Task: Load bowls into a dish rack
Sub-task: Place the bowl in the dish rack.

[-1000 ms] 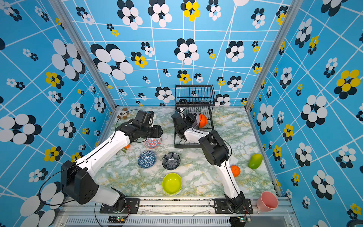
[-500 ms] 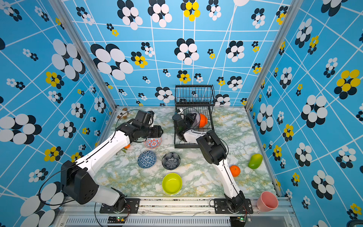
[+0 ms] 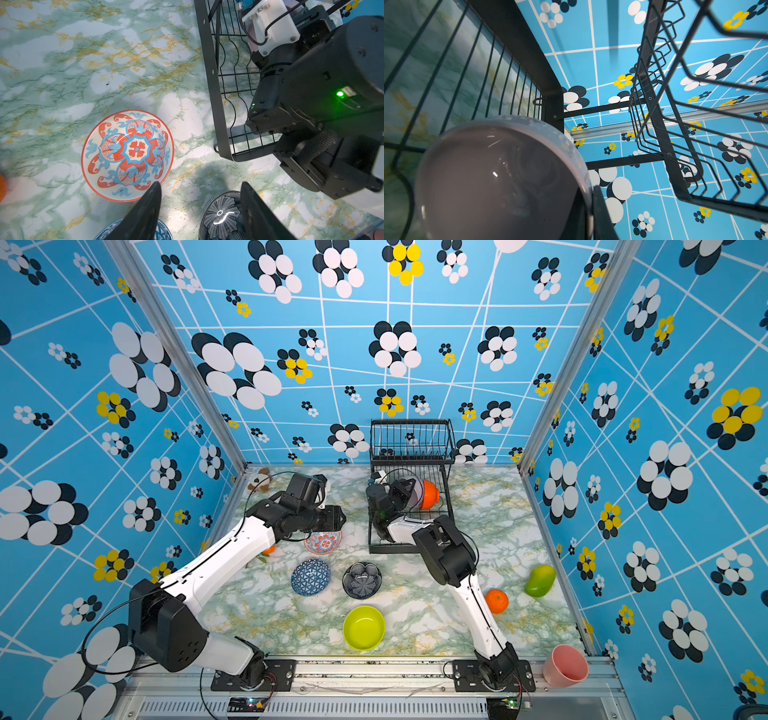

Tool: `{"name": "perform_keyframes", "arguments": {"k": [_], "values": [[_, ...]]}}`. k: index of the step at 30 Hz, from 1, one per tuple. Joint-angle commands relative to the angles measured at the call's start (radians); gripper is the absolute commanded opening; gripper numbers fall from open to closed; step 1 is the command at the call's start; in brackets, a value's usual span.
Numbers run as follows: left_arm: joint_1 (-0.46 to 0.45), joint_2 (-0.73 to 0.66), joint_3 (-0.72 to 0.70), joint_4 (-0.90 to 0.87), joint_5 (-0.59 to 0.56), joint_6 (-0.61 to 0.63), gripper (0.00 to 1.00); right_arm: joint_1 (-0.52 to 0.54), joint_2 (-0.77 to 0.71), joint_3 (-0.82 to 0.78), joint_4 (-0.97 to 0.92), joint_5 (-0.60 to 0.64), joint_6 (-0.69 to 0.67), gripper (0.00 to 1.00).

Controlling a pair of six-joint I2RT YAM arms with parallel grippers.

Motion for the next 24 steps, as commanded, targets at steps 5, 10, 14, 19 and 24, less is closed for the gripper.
{"name": "perform_keyframes", "arguments": {"k": [5, 10, 14, 19, 24], "values": [[-0.007, 0.007, -0.015, 0.003, -0.010, 0.007, 0.63, 0.025, 0.051, 0.031, 0.039, 0.026, -0.043, 0.00], [-0.006, 0.005, -0.015, 0.003, -0.012, 0.008, 0.64, 0.037, 0.063, 0.040, 0.039, 0.026, -0.059, 0.00], [-0.008, 0.003, -0.013, 0.002, -0.012, 0.008, 0.64, 0.045, 0.070, 0.043, 0.035, 0.025, -0.062, 0.00], [-0.010, 0.003, -0.013, 0.002, -0.013, 0.007, 0.64, 0.053, 0.076, 0.049, 0.022, 0.025, -0.062, 0.00], [-0.010, 0.004, -0.013, 0.002, -0.013, 0.008, 0.65, 0.056, 0.082, 0.057, 0.013, 0.025, -0.061, 0.00]]}}
